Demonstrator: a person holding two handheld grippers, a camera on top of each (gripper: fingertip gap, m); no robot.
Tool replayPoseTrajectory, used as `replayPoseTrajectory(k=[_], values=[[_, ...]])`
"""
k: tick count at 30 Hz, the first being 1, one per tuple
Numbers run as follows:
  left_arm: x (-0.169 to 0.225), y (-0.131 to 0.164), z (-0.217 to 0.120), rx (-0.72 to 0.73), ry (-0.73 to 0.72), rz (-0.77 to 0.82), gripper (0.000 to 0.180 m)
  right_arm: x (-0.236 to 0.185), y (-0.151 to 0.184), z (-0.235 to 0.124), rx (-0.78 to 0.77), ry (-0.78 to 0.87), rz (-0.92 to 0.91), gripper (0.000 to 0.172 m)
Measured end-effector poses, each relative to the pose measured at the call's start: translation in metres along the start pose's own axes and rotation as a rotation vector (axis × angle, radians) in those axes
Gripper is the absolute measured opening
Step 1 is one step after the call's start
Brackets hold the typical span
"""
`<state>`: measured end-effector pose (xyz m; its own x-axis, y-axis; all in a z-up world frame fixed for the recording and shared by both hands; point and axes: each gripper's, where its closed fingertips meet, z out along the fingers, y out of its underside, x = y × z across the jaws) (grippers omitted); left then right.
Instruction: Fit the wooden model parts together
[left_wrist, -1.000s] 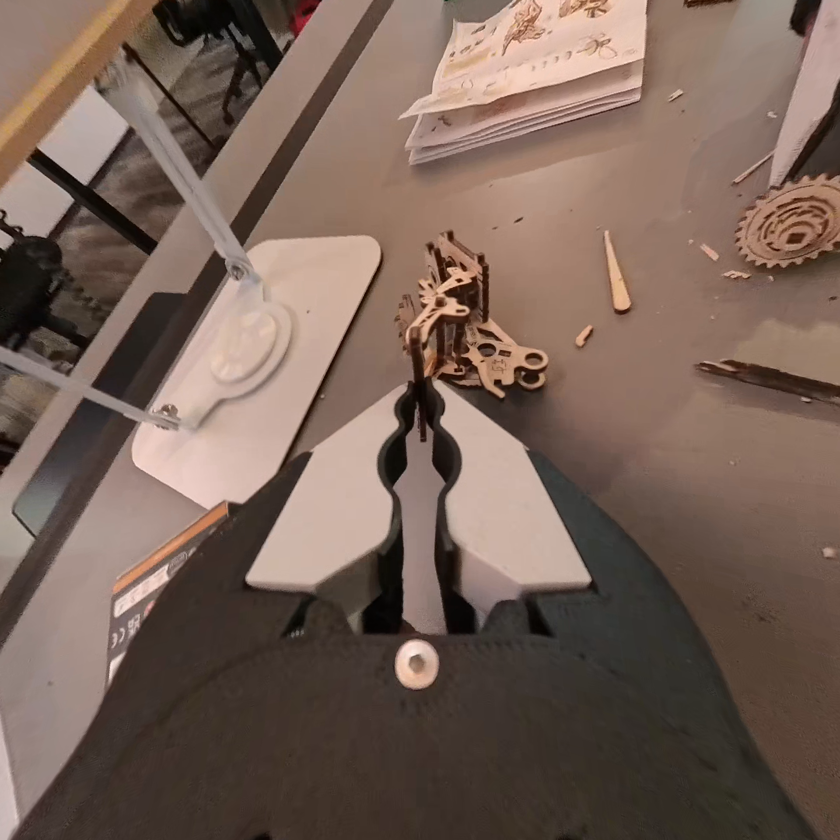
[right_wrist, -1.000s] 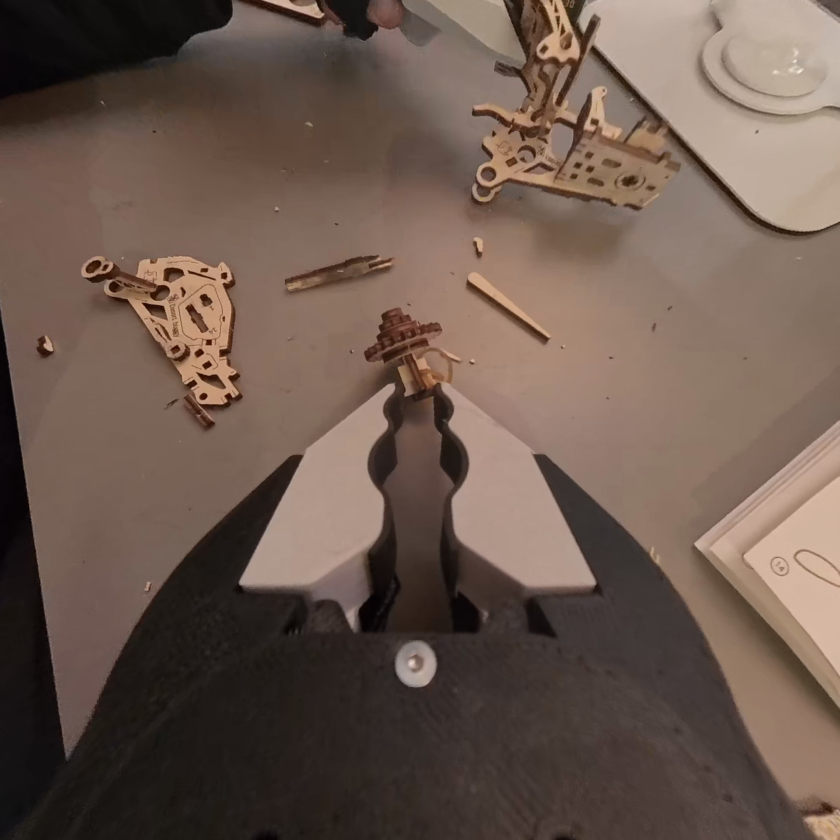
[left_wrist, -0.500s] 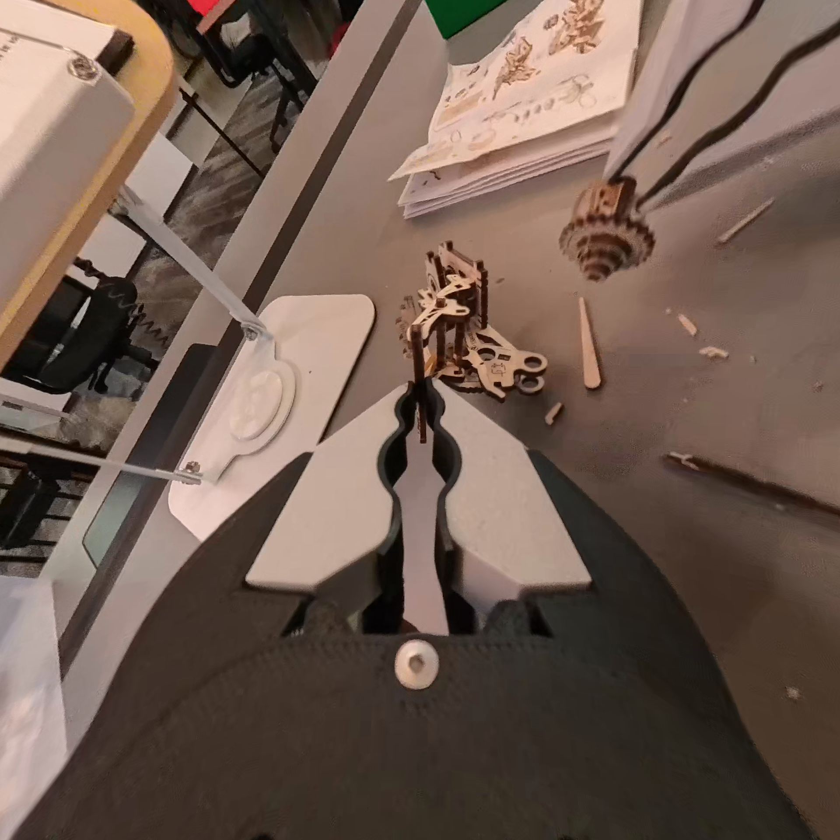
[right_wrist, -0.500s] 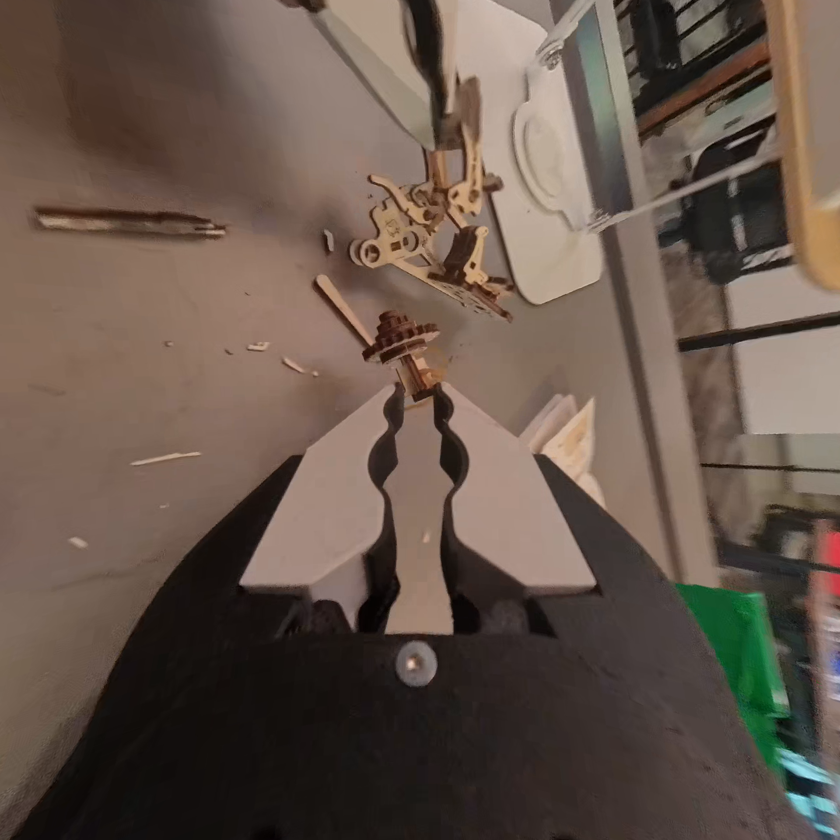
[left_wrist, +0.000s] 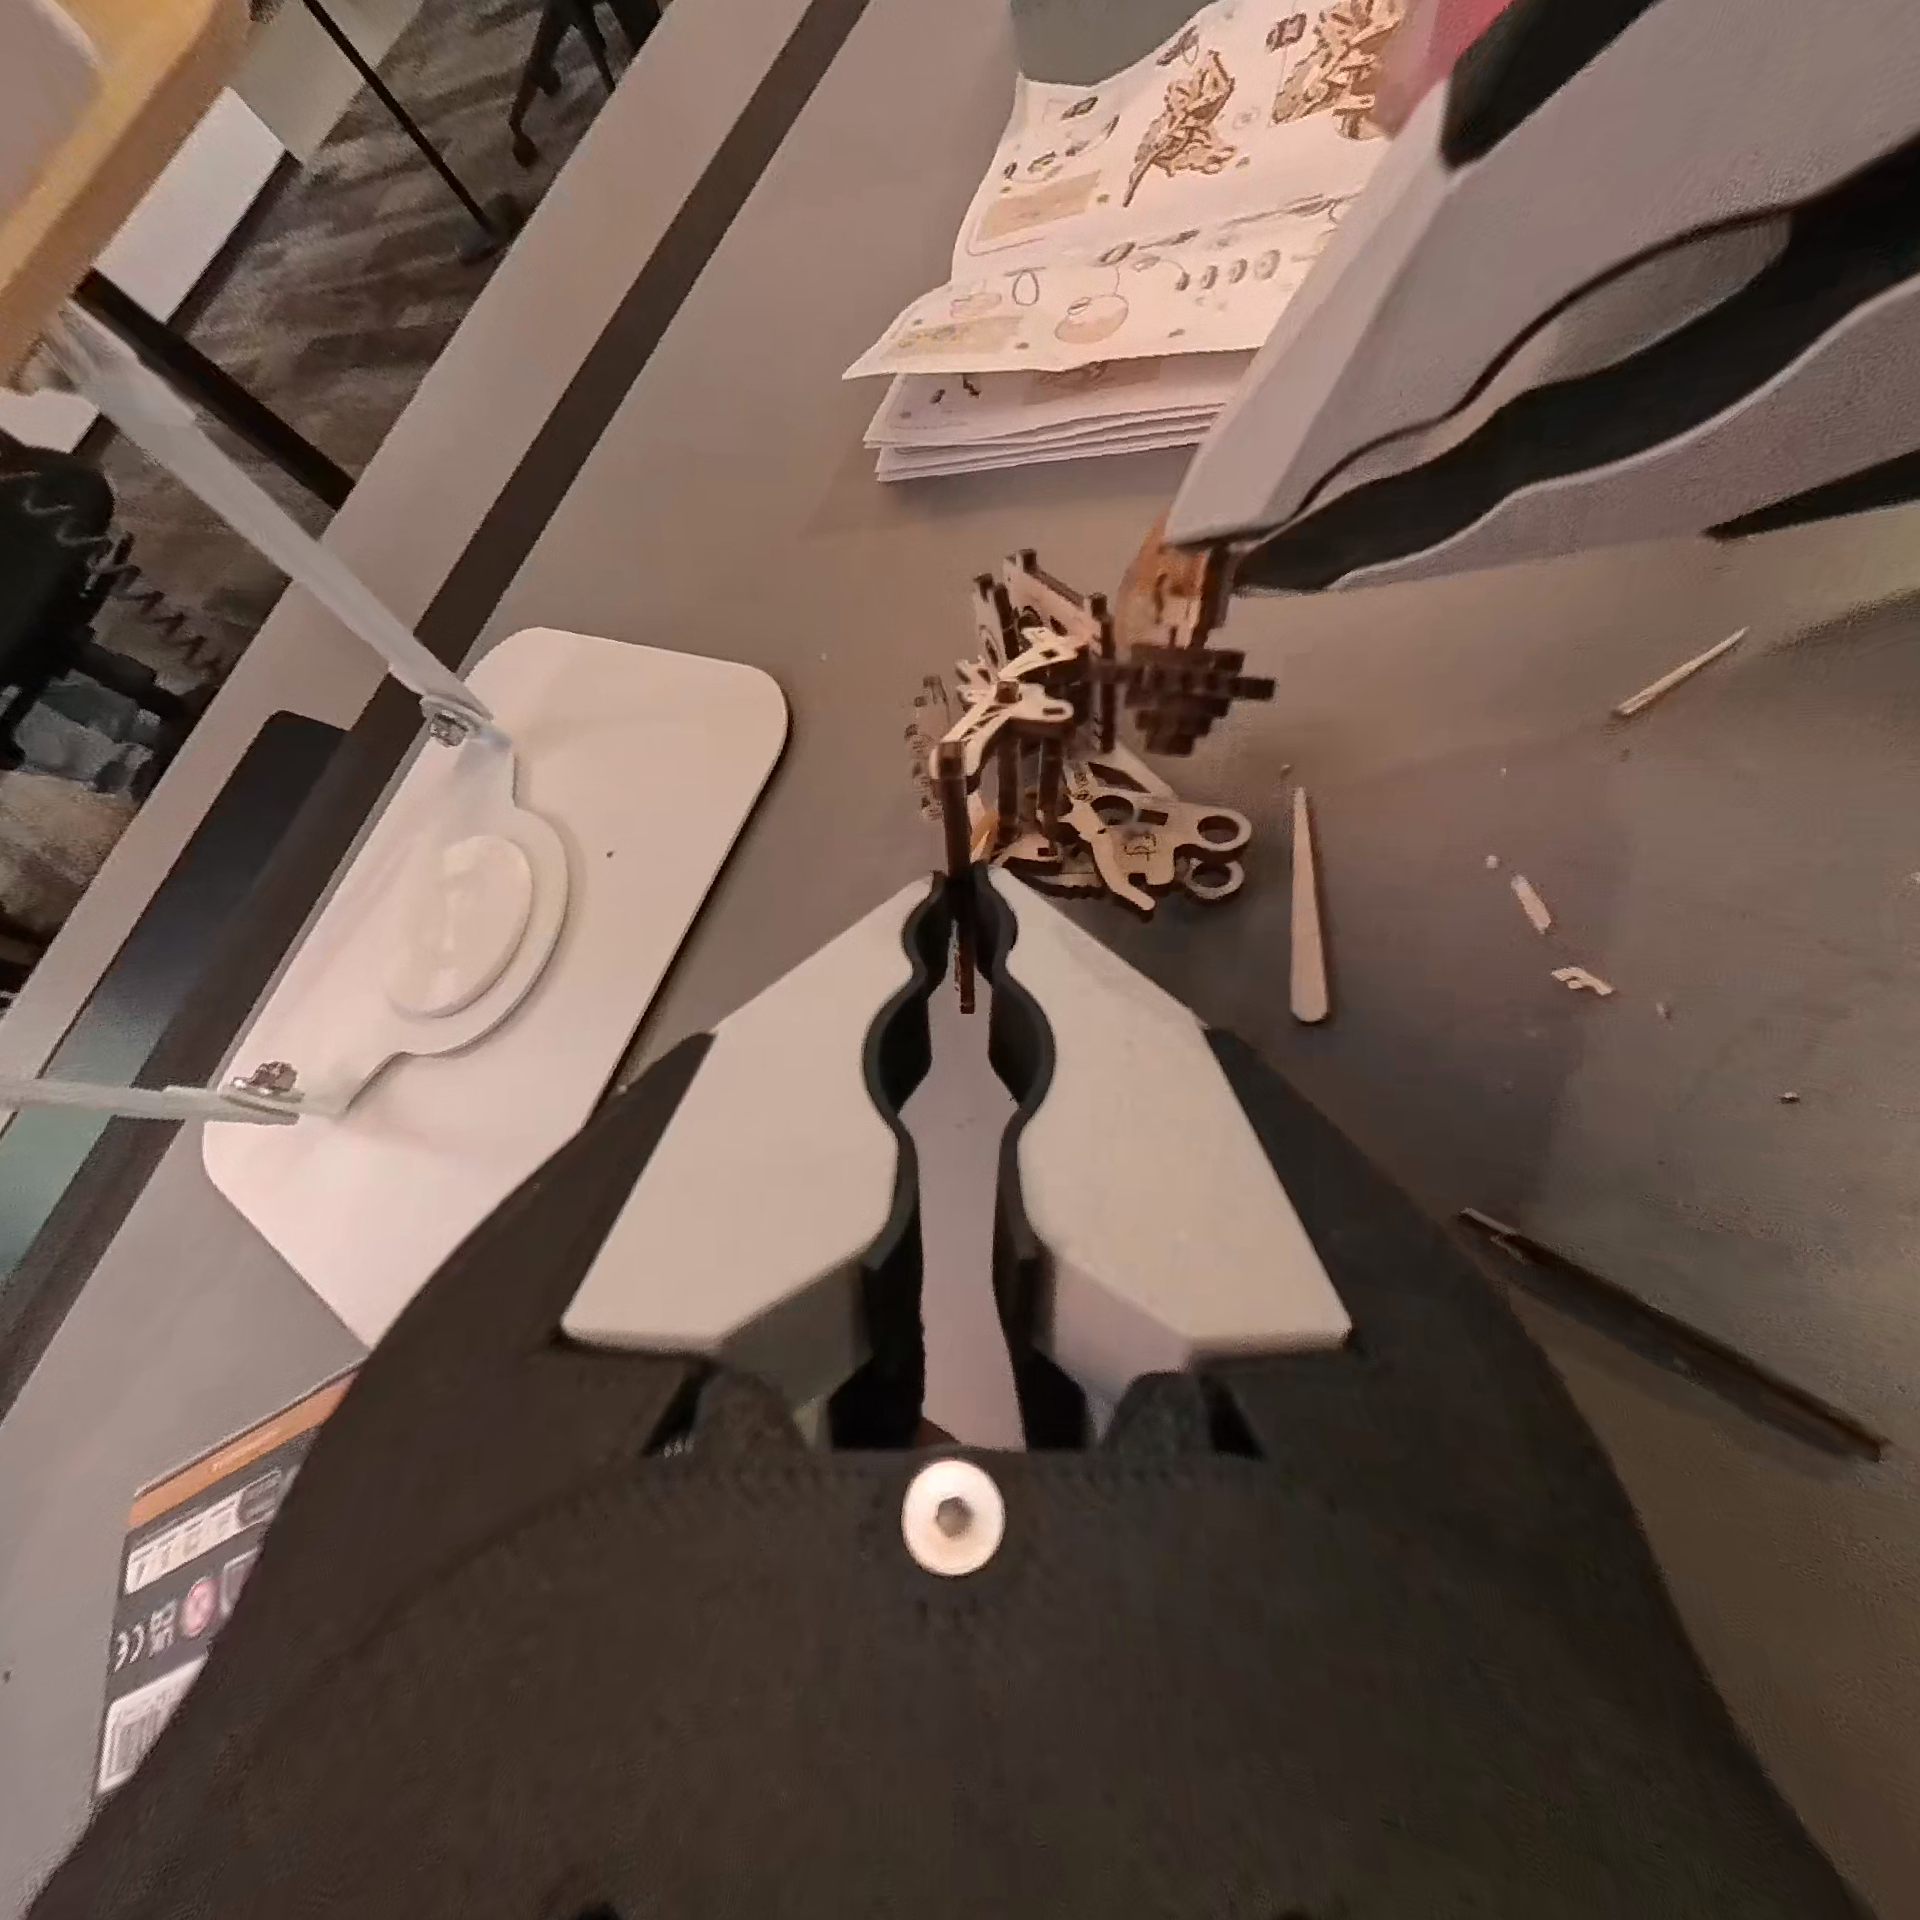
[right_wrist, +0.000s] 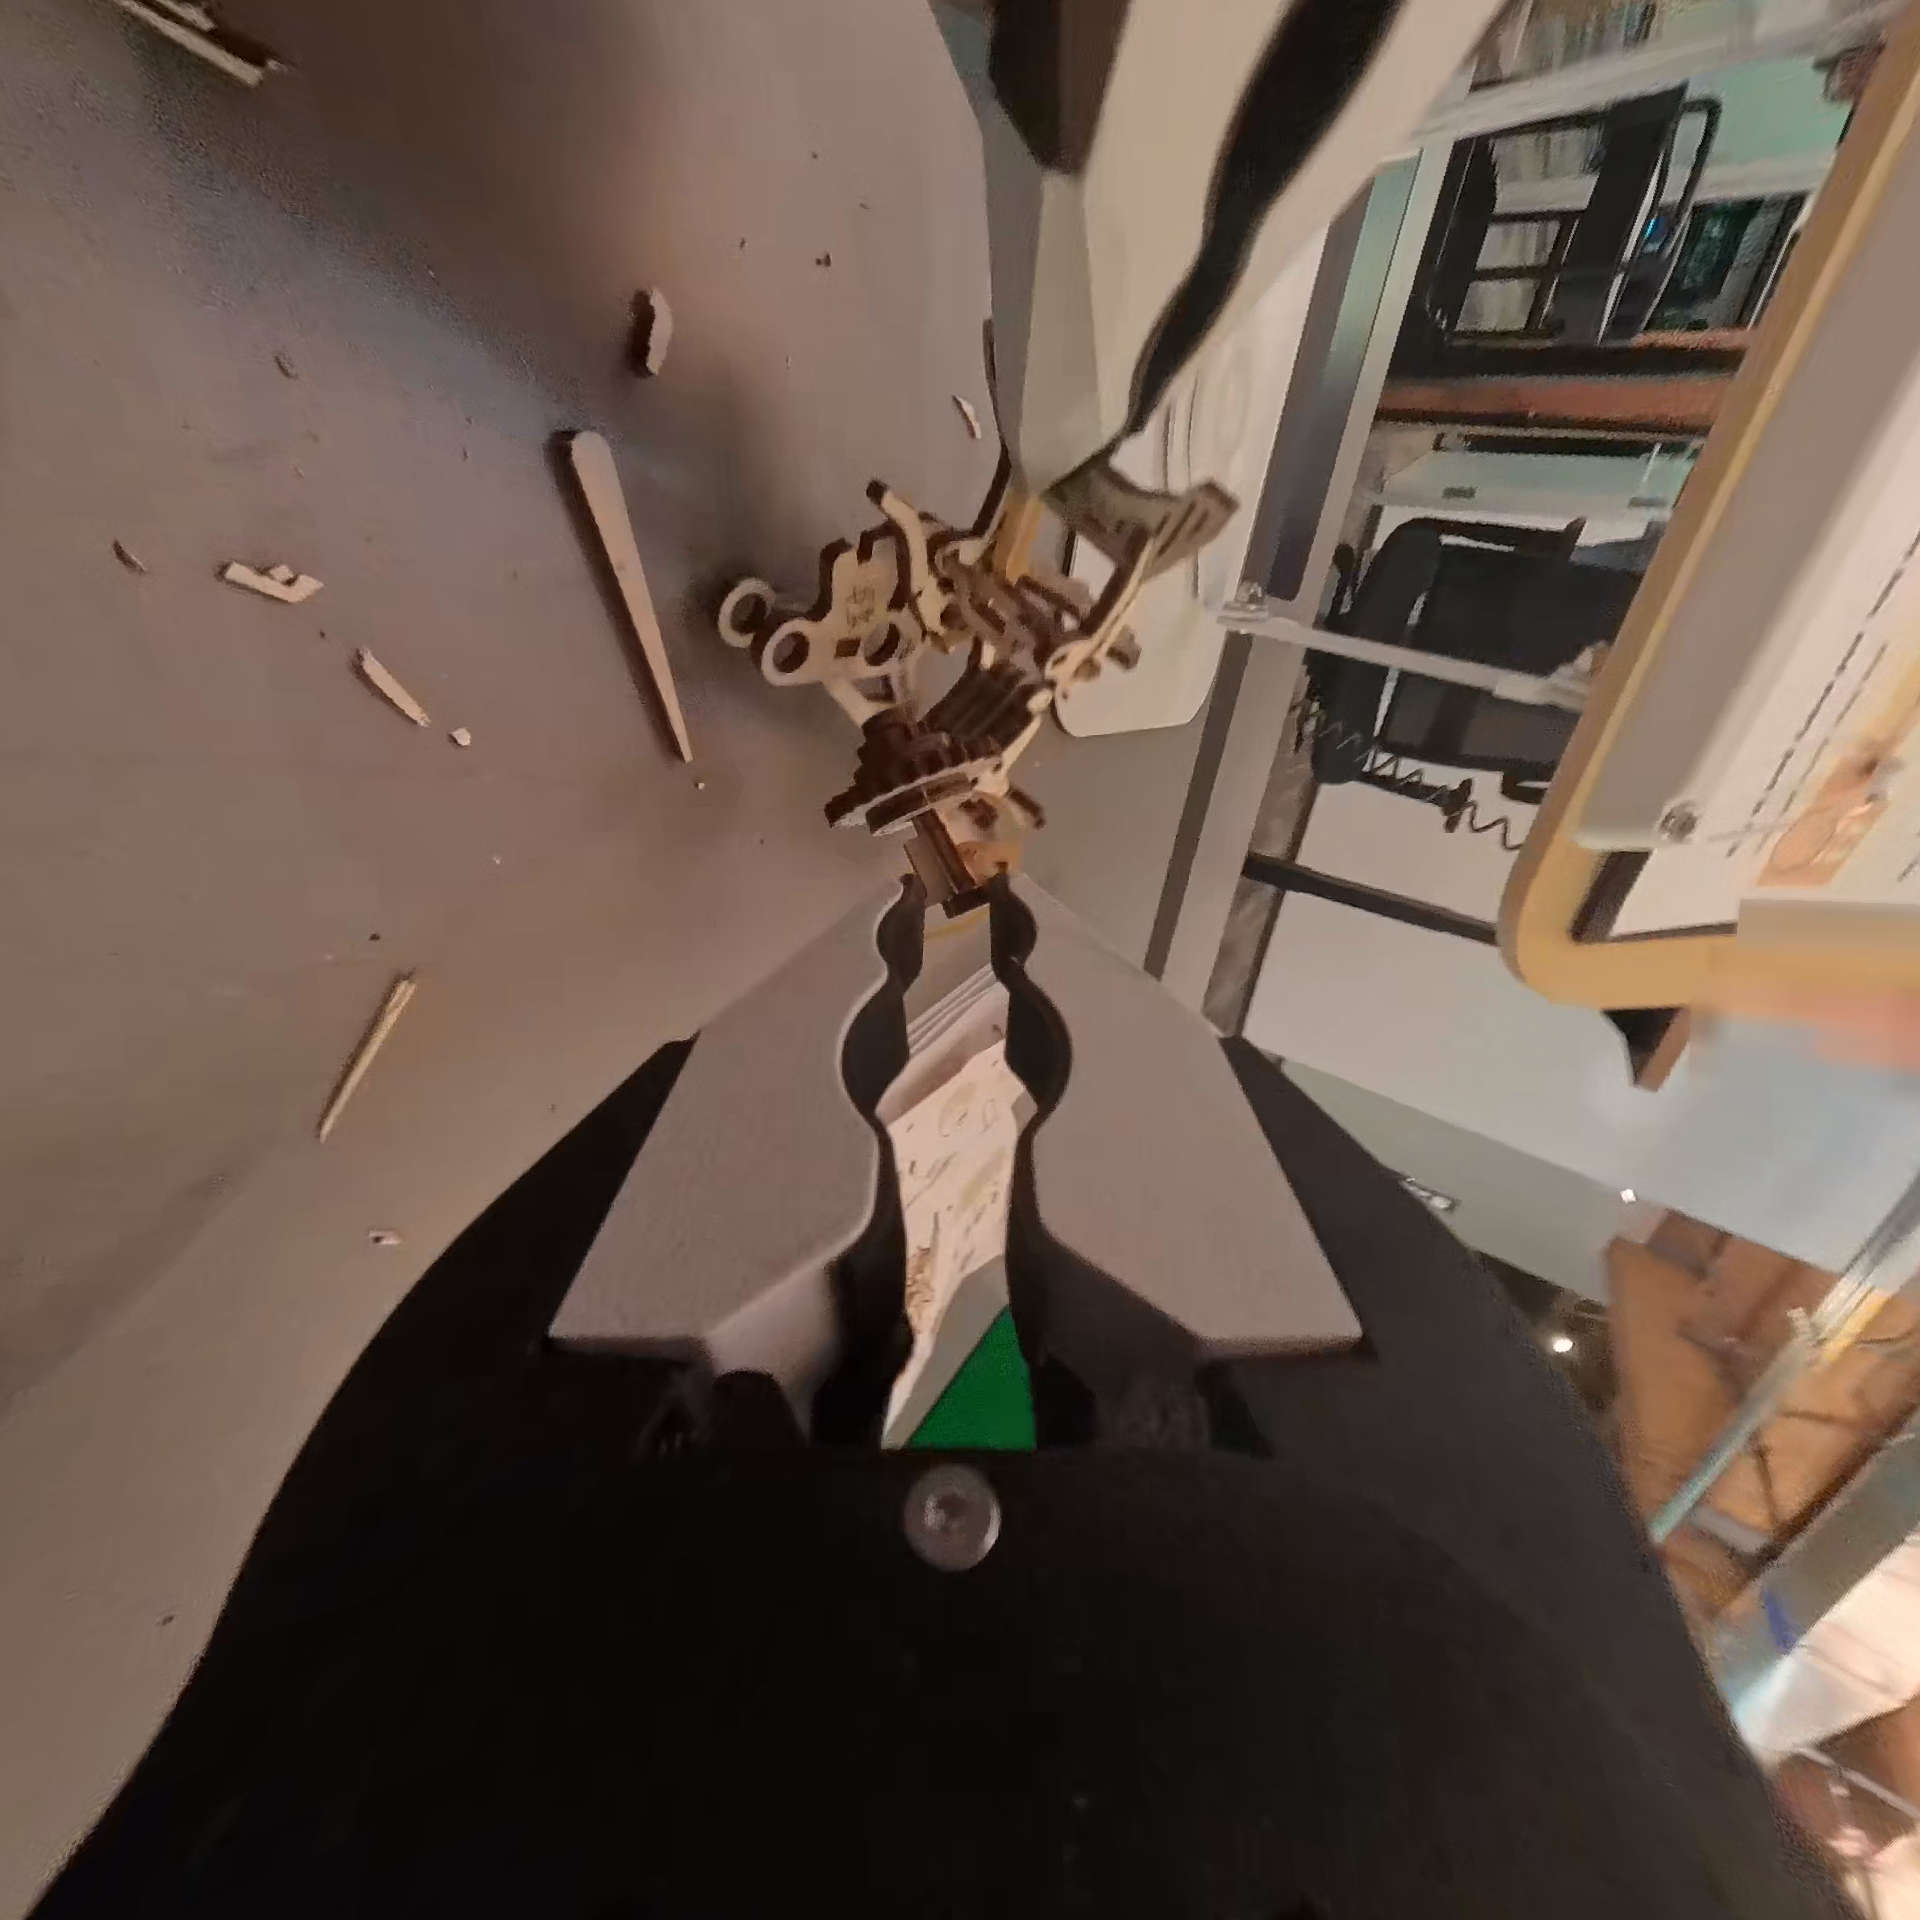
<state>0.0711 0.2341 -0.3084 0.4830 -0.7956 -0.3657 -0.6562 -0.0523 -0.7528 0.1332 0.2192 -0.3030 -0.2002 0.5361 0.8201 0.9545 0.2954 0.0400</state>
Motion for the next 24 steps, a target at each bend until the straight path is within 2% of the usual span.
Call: replayPoseTrajectory(k=[13,19,24], values=[[0.004,0.0,0.002,-0.04,0.024,-0.054,0.001,0.003,-0.009,0.016,-0.095,0.033,-0.313,0.01],[0.002,0.002,0.001,-0.043,0.021,-0.077,0.001,0.005,-0.014,0.014,-0.093,0.037,-0.313,0.01],[0.006,0.002,0.003,-0.04,0.038,-0.084,0.001,0.008,-0.019,0.004,-0.038,0.035,-0.195,0.022]])
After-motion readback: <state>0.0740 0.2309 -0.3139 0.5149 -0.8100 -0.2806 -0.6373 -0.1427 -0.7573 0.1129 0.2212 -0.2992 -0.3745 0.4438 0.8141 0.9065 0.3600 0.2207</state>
